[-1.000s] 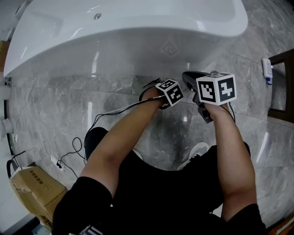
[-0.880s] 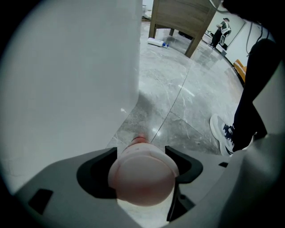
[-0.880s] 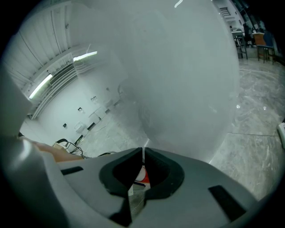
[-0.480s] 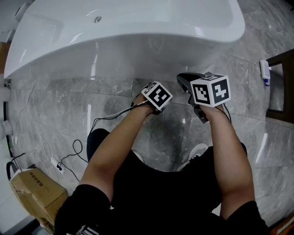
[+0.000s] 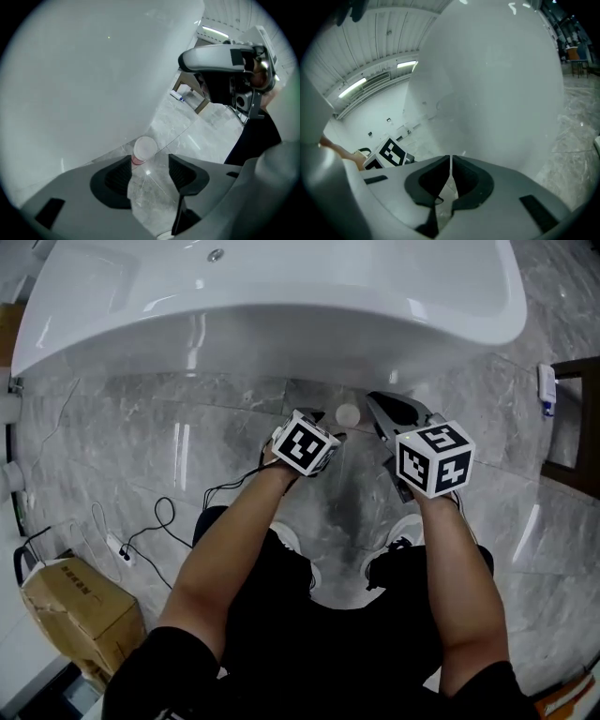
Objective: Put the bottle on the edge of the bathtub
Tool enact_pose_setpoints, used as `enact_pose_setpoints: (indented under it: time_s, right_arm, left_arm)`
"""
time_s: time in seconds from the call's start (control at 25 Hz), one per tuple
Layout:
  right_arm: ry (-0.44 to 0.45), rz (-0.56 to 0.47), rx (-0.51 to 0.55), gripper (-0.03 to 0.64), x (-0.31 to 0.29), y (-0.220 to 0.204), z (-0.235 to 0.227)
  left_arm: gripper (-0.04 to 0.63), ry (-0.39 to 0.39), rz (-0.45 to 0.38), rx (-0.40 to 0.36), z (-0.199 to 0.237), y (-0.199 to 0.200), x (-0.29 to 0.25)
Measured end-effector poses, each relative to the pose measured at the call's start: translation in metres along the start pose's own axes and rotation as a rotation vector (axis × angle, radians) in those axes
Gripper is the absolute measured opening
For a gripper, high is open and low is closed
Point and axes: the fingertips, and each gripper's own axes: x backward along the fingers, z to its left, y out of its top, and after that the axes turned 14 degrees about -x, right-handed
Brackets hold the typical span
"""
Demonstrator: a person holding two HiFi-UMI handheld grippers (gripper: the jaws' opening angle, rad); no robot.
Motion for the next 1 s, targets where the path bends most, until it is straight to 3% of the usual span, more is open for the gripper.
enact_pose_setpoints:
  time_s: [0.12,0.16,0.2,0.32,0.56,0.72,1.0]
  right_arm:
    - [0.003,-0.077,-0.009,0.040,0.011,0.002,0.020]
    - [0.009,-0.080,-0.005,0.040,0.013,-0.003,0.027]
    - [0.025,-0.069,-0.009,0.040,0.015,-0.012,0.035]
    - [0.083,-0.007,-0.076,0.038,0.019,-0.047,0.052]
    - [0.054,0.056,-0.131,0.037,0.030,-0.085,0.079]
    - [0.042,0.080,-0.146,0.037,0.078,-0.077,0.117]
    - [0.047,0.127,-0.252,0.038,0.191,-0.031,0.192]
  left_arm:
    - [0.138,0.056,-0.064,0.062,0.007,0.002,0.031]
    - [0.057,0.072,-0.098,0.084,0.007,0.005,0.045]
    - [0.026,0.083,-0.127,0.099,0.005,0.009,0.059]
    - [0.017,0.099,-0.163,0.106,-0.010,0.011,0.096]
    - [0.015,0.076,-0.171,0.150,-0.048,0.012,0.163]
    - [0.015,0.063,-0.171,0.157,-0.074,0.024,0.220]
    - [0.017,0.039,-0.174,0.238,-0.125,0.045,0.313]
